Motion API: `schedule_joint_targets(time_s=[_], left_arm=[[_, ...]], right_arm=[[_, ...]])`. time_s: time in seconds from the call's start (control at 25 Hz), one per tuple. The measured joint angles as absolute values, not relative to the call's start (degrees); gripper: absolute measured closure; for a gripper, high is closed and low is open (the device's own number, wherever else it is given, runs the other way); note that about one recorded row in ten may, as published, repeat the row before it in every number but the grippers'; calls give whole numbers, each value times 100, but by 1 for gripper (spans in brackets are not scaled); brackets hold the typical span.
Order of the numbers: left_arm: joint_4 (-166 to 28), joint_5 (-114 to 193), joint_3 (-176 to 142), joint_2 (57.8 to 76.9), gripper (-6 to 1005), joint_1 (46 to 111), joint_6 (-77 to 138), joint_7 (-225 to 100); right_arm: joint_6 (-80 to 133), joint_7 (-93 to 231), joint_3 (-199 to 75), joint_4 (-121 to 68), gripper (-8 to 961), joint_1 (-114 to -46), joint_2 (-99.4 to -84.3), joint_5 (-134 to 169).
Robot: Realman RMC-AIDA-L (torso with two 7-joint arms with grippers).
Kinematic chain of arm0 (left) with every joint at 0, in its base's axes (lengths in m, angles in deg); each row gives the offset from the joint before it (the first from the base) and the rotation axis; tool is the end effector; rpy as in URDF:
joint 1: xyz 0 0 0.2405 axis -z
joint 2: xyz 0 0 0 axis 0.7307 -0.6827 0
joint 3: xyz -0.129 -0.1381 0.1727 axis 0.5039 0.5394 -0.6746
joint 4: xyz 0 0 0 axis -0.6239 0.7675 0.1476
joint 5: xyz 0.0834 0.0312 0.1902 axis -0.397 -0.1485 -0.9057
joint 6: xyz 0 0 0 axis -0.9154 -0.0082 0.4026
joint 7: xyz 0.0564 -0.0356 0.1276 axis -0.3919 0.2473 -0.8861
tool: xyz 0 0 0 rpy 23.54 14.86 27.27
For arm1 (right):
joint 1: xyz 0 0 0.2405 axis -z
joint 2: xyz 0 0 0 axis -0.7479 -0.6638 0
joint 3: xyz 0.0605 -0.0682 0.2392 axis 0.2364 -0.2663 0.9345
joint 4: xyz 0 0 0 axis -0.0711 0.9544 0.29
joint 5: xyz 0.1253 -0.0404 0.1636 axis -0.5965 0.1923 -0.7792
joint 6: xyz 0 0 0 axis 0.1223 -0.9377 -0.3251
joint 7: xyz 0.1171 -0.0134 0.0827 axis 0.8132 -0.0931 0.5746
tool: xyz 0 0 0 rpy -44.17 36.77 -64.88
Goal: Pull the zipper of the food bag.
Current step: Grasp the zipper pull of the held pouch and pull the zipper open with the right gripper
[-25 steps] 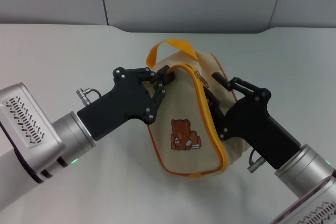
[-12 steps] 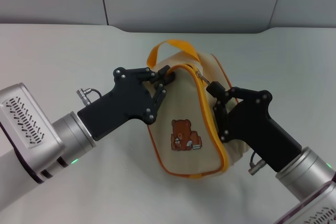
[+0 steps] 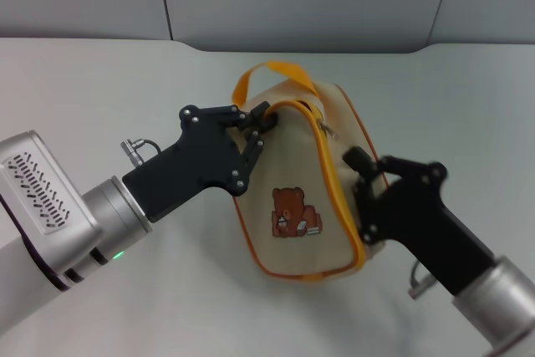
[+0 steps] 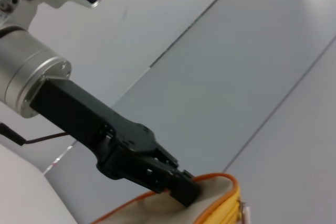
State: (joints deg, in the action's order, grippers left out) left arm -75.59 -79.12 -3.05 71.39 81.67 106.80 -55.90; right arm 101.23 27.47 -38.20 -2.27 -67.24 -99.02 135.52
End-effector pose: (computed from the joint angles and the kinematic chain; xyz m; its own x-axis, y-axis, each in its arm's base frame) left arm -0.2313 0.3114 -0.0711 0.7325 -0.3319 0.5944 0.1766 -0.7506 -0.6367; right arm 0.2456 0.2421 -0.0913 0.8053 0.5638 -0.1834 0.0375 -0.3572 -0.9333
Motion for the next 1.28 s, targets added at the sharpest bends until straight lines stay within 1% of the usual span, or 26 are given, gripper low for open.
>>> schedule_joint_targets(time_s=[0.04,0.12,0.16,0.2,0.24,0.28,0.36,0.52,0.64,0.84,0.96,1.2,1.28], left_arm=[[-7560,-7912,-304,7140,930,8167,10680,-5590],[-7555,-7911,-303,7136,929,8173,10681,-5590],[-7552,-7911,-302,7136,929,8185,10681,-5590],[-7548,-7911,-301,7137,929,8191,10682,-5590],[-7548,-7911,-301,7137,928,8191,10682,-5590],[-7544,-7911,-301,7139,928,8195,10682,-5590],[-7536,-7912,-301,7140,927,8198,10683,-5590],[-7527,-7912,-301,7142,926,8201,10686,-5590],[-7527,-7912,-311,7142,925,8202,10688,-5590],[-7554,-7915,-327,7143,923,8173,10719,-5590],[-7562,-7915,-329,7143,922,8169,10743,-5590],[-7540,-7915,-304,7142,920,8182,10767,-5590],[-7534,-7915,-311,7142,919,8193,10770,-5590]], right_arm=[[10301,2748,-3868,-227,958,-6521,-9902,13552],[10394,2748,-3903,-227,959,-6396,-9902,13553],[10526,2748,-3940,-228,959,-6162,-9902,13553],[10526,2748,-3940,-228,958,-6162,-9902,13553],[10568,2757,-3945,-229,957,-5955,-9902,13550],[10568,2757,-3945,-229,955,-5955,-9902,13550],[10625,2826,-3878,-226,953,-5739,-9902,13509],[10710,2880,-3730,-215,951,-5747,-9902,13489],[10644,2889,-3370,-225,950,-6004,-9902,13484],[10546,2890,-3293,-291,849,-6303,-9902,13482],[10211,2877,-3340,-322,788,-6620,-9903,13511],[9891,2856,-3456,-325,553,-6822,-9903,13547],[9866,2853,-3501,-325,514,-6853,-9902,13548]])
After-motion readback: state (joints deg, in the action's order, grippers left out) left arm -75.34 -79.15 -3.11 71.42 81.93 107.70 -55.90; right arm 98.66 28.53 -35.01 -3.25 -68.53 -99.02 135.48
